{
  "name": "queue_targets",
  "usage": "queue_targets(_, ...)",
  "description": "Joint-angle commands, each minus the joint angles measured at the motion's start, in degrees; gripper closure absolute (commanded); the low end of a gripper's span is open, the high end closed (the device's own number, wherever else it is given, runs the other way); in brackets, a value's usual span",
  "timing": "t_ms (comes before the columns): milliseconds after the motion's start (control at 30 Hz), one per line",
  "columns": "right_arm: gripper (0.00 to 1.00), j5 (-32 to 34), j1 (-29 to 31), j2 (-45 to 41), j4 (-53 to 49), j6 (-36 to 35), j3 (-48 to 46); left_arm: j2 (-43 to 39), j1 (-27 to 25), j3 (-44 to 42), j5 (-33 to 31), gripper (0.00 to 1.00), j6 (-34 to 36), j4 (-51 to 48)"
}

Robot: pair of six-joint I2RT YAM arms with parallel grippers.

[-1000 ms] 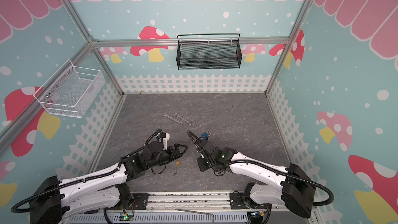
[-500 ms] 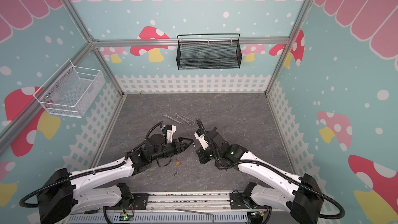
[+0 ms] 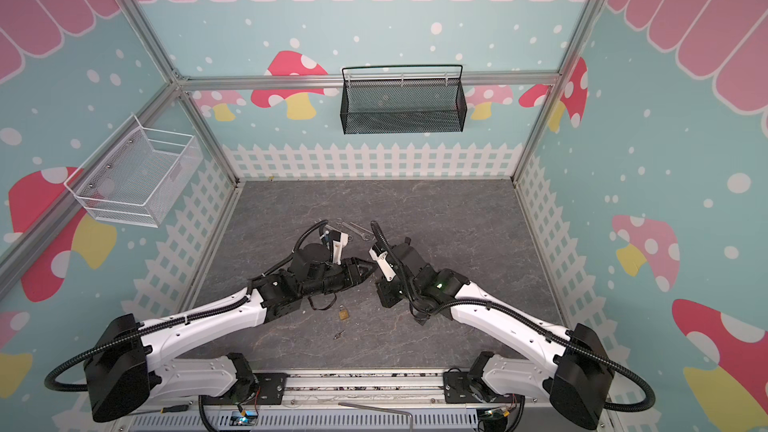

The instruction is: Unlock with the key

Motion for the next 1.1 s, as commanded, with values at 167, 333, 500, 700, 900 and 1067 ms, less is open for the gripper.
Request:
queue_targets(167, 1.0, 0.63, -0.21, 1.52, -1.14, -1.97, 2.34, 2.04, 0.37, 1.97, -0.75, 0.71, 0.69, -2.33)
queue_targets(333, 1.0, 0.11, -0.21, 2.02, -0.87, -2.23, 2.43, 3.31, 0.37, 2.59, -0.77, 0.68, 0.48, -0.81)
queue_targets(500, 1.0, -0.12, -0.26, 2.54, -0.76, -2.51, 2.78, 4.97, 0.37, 3.35, -1.19, 0.68, 0.38, 0.51)
queue_targets(700, 1.0, -0.31, -0.21, 2.8, -0.71, -2.69, 2.87, 7.15, 0.37, 4.6, -1.46, 0.74, 0.29, 0.76)
queue_targets(900, 1.0, 1.93, -0.3, 3.22, -1.36, -2.44, 2.61, 8.21, 0.75, 4.88, -2.66, 0.81, 1.06, -1.99)
queue_targets(1067, 1.0, 0.2, -1.16, 2.95, -1.44, -1.32, 0.46, 6.33, 2.17, 1.67, -2.21, 0.76, 0.71, -1.69)
